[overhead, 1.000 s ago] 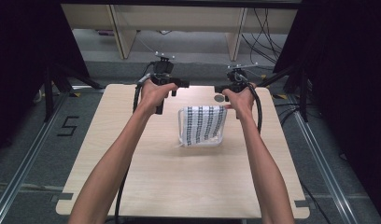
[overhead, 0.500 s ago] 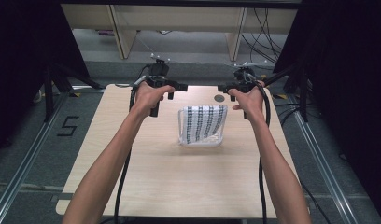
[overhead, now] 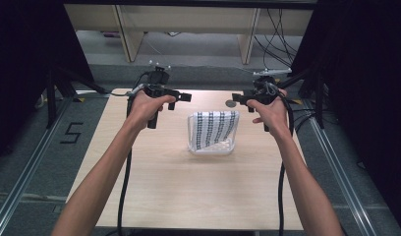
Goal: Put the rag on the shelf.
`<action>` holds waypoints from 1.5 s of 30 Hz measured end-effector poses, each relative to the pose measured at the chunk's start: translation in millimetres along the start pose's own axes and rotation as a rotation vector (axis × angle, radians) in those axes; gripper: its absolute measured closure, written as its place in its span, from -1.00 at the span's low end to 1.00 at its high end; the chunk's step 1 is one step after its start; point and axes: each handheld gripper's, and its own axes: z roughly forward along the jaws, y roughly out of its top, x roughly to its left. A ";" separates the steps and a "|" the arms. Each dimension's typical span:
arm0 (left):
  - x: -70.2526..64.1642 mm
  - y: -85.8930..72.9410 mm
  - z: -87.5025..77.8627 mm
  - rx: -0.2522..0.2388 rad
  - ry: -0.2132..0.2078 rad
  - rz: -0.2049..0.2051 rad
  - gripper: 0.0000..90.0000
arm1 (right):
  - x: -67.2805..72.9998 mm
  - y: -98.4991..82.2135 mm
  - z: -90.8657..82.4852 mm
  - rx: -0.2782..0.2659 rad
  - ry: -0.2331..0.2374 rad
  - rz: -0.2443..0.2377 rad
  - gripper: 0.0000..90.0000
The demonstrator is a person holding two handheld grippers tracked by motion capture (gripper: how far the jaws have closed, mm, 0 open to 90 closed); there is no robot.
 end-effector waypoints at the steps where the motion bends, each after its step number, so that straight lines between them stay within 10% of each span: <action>1: -0.1 -0.4 -1.0 0.000 -0.006 0.003 -0.16 | 1.4 -0.3 -2.1 0.000 0.005 -0.002 0.04; 14: -11.3 -19.0 -24.2 -0.036 -0.015 0.033 -0.24 | 20.9 -13.5 -25.2 0.009 0.011 -0.075 -0.18; 45: -30.0 -79.2 -56.7 -0.019 -0.022 0.110 -0.64 | 46.1 -58.9 -43.6 -0.008 0.026 -0.081 -0.46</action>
